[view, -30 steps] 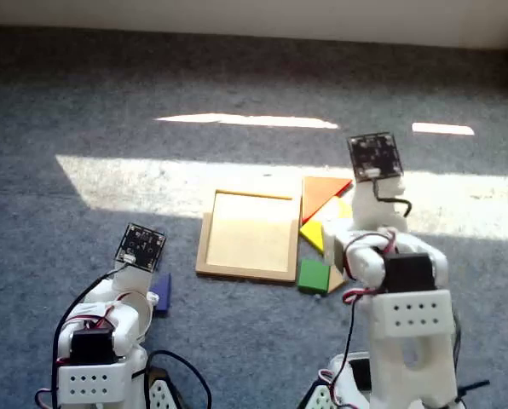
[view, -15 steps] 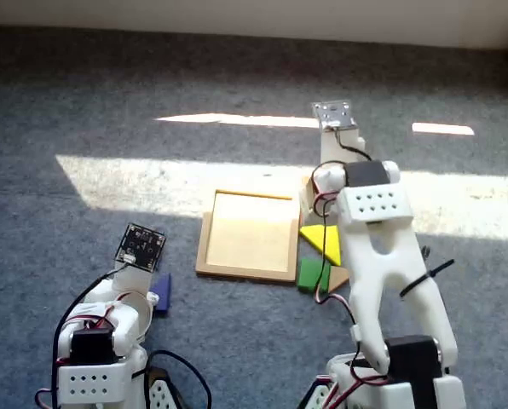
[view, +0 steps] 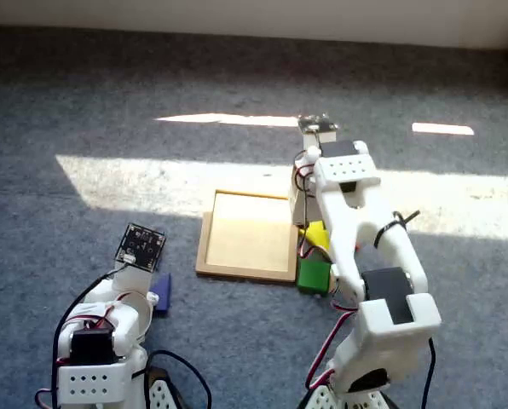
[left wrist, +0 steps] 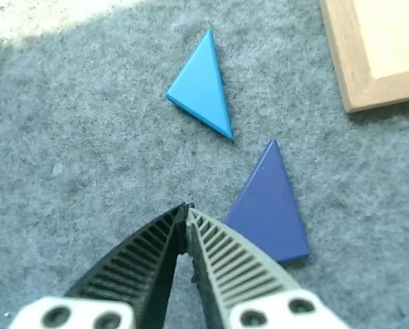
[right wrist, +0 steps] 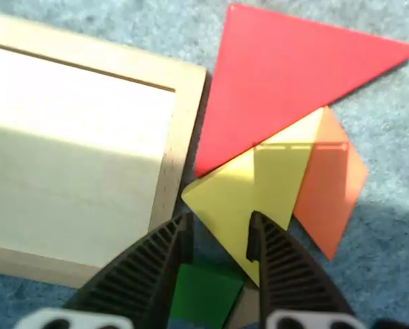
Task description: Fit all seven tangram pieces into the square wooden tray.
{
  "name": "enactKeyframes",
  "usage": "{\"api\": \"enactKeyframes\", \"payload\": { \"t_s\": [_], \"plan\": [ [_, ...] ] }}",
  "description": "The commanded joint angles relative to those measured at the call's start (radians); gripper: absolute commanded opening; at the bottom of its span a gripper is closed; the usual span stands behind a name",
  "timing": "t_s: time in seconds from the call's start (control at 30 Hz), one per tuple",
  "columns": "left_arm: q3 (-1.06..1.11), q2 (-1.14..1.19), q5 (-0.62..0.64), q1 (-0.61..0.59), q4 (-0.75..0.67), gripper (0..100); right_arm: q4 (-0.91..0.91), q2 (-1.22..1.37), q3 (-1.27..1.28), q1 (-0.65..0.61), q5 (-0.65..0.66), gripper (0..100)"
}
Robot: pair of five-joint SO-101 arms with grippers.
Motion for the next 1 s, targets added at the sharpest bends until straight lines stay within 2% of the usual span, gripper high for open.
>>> {"api": "enactKeyframes", "payload": {
  "t_s": [0.0,0.4,0.67,0.97],
  "plan": [
    [0.021,-0.028,-0.009,-0.010,0.005,1,0.062,0.002,-0.097,-0.013,-0.044,27.2],
    [0.021,-0.028,-0.009,-0.010,0.005,1,0.067,0.133,-0.124,-0.042,-0.046,29.3],
    [0.021,-0.028,-0.009,-0.010,0.005,1,-0.001,0.176,-0.124,-0.039,-0.044,29.3],
    [0.021,-0.028,-0.009,-0.010,0.005,1,-0.036,0.205,-0.140,0.065,-0.044,29.3]
  ]
}}
